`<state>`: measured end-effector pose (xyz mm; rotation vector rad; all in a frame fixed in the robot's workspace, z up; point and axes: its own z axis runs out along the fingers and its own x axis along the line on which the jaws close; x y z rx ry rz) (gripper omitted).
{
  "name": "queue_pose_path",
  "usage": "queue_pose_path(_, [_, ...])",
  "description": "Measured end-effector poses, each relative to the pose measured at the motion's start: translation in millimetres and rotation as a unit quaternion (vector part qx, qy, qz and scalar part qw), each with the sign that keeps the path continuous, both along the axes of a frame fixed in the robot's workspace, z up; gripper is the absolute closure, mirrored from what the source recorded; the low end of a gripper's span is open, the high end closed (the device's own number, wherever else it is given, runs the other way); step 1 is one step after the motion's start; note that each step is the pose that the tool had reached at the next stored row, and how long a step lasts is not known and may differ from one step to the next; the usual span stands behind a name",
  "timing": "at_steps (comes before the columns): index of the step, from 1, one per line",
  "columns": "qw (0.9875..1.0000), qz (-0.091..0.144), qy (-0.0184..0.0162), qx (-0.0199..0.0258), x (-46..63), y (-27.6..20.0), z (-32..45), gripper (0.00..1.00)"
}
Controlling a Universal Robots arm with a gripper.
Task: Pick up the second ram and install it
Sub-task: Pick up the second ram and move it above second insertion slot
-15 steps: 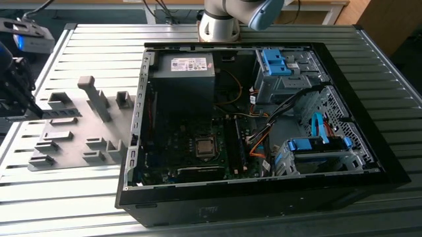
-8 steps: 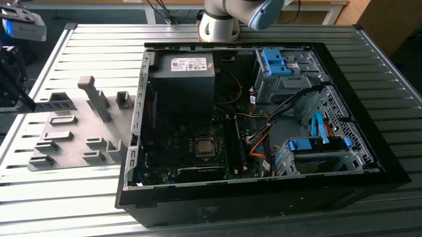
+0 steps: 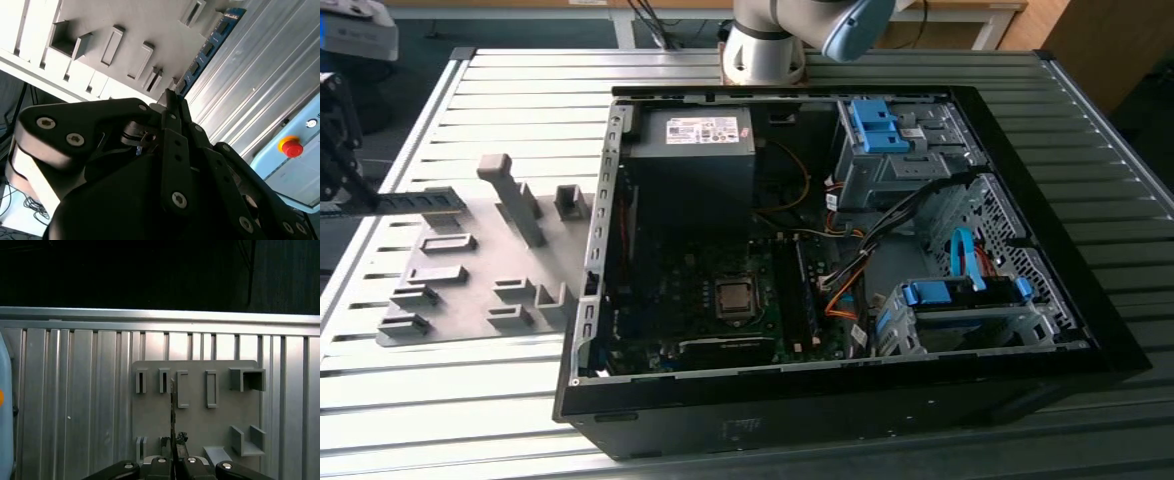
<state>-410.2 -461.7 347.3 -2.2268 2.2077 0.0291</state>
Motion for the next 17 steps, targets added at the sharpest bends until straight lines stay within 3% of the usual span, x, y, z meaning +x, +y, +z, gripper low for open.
queue_pose_path(13, [1.0, 0.0, 0.0, 0.0, 0.0, 0.3, 50.7, 0.86])
queue_pose_path(15, [1.0, 0.0, 0.0, 0.0, 0.0, 0.4, 56.5, 0.86])
queue_pose_path(17, [1.0, 0.0, -0.0001, 0.0001, 0.0, 0.4, 57.8, 0.86])
